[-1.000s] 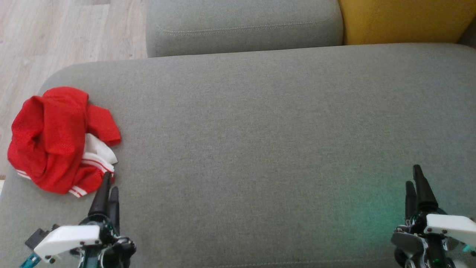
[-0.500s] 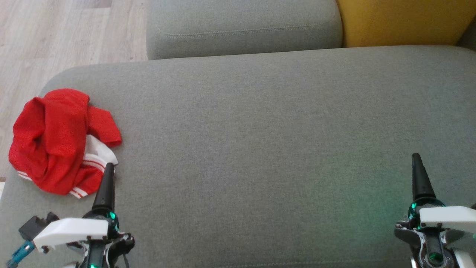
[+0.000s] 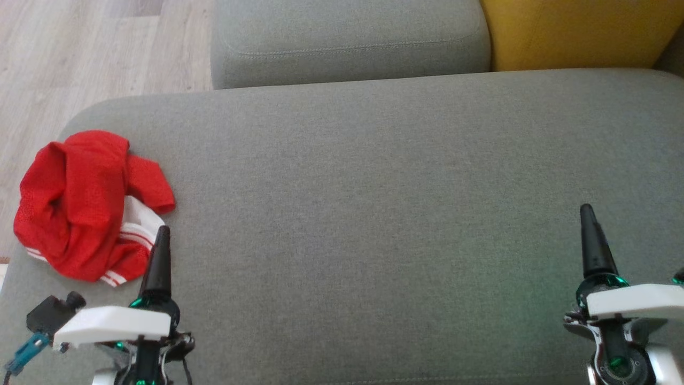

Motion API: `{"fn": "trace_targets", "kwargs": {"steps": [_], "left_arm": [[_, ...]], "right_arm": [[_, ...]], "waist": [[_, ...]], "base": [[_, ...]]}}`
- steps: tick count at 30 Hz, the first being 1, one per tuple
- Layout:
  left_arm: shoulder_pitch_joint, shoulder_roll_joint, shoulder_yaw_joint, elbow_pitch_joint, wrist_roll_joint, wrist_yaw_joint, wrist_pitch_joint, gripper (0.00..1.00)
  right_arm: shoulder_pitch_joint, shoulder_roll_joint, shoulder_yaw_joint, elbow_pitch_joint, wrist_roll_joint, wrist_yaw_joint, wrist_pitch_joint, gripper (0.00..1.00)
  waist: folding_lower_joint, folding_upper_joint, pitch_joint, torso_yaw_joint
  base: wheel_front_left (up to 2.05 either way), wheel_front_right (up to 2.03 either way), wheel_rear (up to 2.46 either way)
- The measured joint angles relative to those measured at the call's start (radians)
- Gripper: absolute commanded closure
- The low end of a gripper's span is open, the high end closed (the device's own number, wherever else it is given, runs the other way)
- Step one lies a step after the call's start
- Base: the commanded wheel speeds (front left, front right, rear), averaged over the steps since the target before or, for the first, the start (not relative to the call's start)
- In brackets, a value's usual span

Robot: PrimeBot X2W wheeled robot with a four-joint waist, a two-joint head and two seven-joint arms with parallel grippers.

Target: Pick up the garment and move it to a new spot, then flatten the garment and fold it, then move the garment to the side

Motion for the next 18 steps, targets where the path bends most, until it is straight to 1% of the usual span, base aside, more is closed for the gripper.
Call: {"fn": "trace_targets", "kwargs": {"steps": [6,18], "left_arm": [[-0.001,0.001,-0.012,-0.007,0.106,0.000,-0.022,0.00],[-0.009,0.001,-0.028,-0.021,0.269,0.001,-0.054,0.00]], "right_arm": [[0.000,-0.004,0.015,-0.026,-0.090,0.000,0.000,0.00],[0.002,-0.019,0.038,-0.059,-0.249,0.000,-0.006,0.00]], "waist": [[0.0000,0.0000,-0.002,-0.002],[0.0000,0.0000,-0.005,0.000]], "base": [[0.00,0.00,0.00],[0.00,0.00,0.00]]}}
